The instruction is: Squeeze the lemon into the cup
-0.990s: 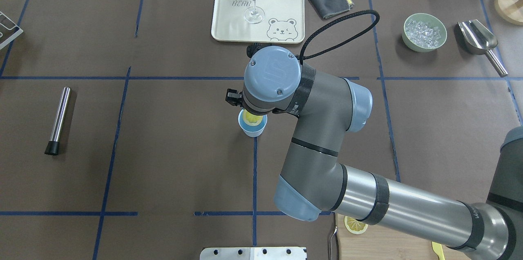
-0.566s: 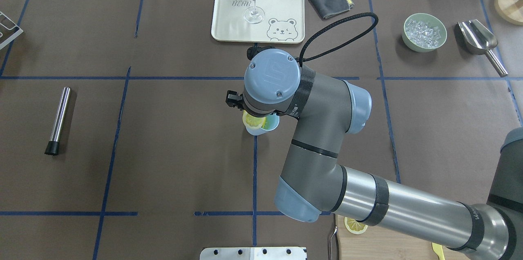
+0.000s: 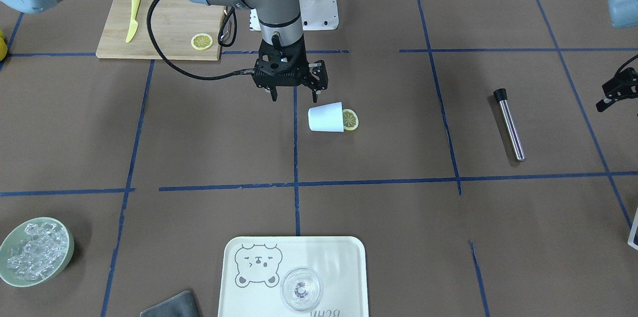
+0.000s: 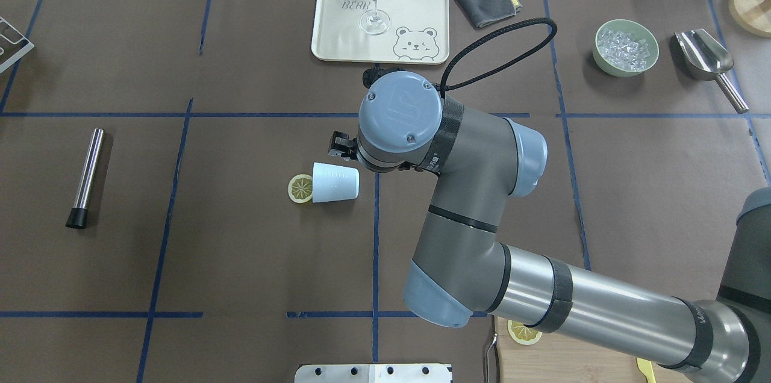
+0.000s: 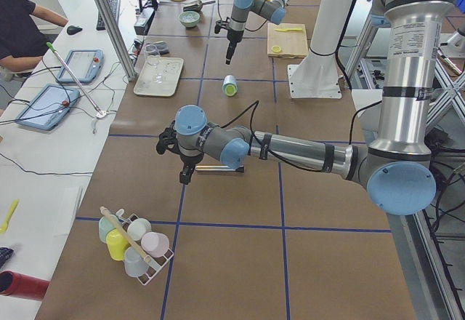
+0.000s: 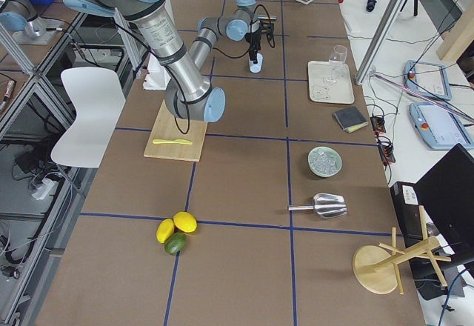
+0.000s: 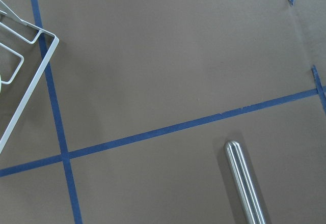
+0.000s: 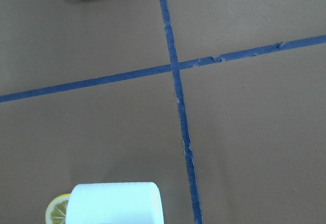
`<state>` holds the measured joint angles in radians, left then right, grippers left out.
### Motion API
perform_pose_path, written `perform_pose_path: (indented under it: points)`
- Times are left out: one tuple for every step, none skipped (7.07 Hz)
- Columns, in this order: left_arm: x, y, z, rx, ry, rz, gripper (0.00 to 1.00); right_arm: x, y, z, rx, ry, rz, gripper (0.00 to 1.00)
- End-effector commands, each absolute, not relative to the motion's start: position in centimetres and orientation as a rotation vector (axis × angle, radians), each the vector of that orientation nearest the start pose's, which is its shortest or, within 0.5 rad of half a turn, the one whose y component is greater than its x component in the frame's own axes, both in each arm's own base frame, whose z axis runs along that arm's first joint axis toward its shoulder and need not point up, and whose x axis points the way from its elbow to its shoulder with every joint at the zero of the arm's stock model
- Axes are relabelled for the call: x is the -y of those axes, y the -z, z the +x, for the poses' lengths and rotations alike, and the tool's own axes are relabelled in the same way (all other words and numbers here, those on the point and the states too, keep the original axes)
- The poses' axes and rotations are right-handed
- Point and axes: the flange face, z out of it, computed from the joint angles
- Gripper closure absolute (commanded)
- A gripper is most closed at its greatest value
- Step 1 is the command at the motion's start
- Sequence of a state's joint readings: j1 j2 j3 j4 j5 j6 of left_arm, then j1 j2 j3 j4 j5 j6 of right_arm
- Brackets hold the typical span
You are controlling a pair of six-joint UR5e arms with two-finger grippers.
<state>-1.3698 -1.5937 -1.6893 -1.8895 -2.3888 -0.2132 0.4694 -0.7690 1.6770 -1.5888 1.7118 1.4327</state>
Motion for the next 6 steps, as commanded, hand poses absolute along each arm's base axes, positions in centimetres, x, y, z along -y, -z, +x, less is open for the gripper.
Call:
perform_pose_path:
  points:
    - [51.90, -54.59, 4.39, -0.877, -0.179, 0.264, 0.00, 41.64, -13.36, -55.77, 0.891, -0.245, 0.139, 0.00]
    - [51.90, -54.59, 4.39, -0.877, -0.179, 0.264, 0.00, 41.71, -13.32, -55.66, 0.891, -0.245, 0.141, 0.00]
    - [51.88, -54.35, 4.39, -0.879, -0.167, 0.263, 0.00, 41.69, -13.26, -55.62, 0.892, -0.245, 0.141, 0.00]
    - [52.10, -53.95, 4.44, -0.882, -0.156, 0.263, 0.00, 41.66, -13.21, -55.57, 0.894, -0.245, 0.142, 0.00]
    - [52.11, -53.95, 4.44, -0.882, -0.156, 0.263, 0.00, 41.59, -13.28, -55.60, 0.896, -0.241, 0.135, 0.00]
    - [52.11, -53.95, 4.44, -0.882, -0.156, 0.263, 0.00, 41.37, -13.31, -55.63, 0.901, -0.229, 0.117, 0.00]
